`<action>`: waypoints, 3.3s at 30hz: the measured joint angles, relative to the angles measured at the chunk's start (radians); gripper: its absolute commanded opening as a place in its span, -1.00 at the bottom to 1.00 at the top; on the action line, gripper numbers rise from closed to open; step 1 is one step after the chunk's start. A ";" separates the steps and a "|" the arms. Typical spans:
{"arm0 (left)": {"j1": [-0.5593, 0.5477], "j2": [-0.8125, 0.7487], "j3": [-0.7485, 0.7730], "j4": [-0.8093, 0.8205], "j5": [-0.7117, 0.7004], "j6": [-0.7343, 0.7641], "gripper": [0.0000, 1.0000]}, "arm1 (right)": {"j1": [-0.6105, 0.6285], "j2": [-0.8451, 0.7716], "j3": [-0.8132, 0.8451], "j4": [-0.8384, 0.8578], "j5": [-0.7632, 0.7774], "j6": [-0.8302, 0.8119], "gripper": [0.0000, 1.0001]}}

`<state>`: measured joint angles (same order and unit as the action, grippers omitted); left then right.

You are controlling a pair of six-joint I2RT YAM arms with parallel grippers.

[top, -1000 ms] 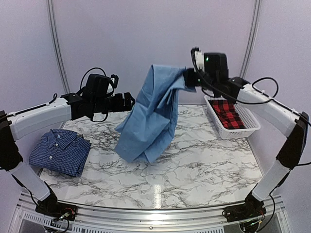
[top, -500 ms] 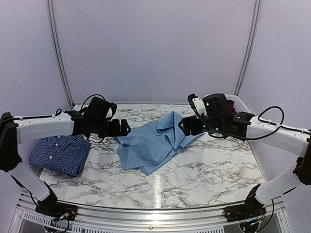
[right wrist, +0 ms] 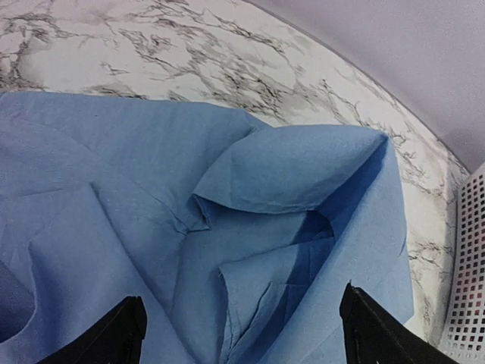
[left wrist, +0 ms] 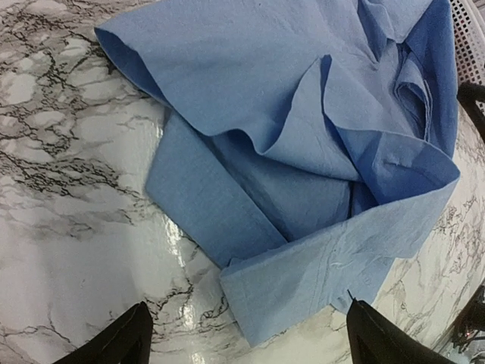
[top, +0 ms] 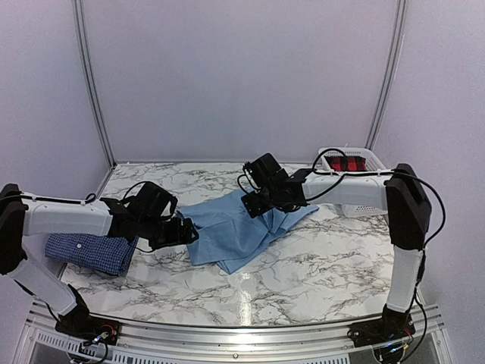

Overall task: Fold and stack the long sleeve shirts
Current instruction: Pick up the crumpled shirt from the center of the board, then flatten out the crumpled shirt at the center of the board, then pass from the left arm to the right

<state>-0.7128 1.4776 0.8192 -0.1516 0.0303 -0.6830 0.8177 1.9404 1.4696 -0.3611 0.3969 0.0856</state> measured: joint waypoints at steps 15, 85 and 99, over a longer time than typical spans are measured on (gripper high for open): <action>-0.059 0.153 -0.006 0.158 0.040 -0.113 -0.37 | -0.140 0.042 -0.074 -0.038 0.081 0.064 0.35; 0.019 0.759 1.361 0.306 0.380 -0.145 -0.98 | -0.262 -0.116 -0.190 0.630 -0.353 -0.010 -0.15; 0.044 0.428 0.904 0.258 0.272 -0.065 0.30 | -0.303 -0.081 0.016 0.565 -0.220 -0.055 -1.00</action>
<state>-0.6685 1.9057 1.7237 0.1062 0.3019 -0.7479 0.5144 1.8595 1.4860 0.2043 0.1772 0.0311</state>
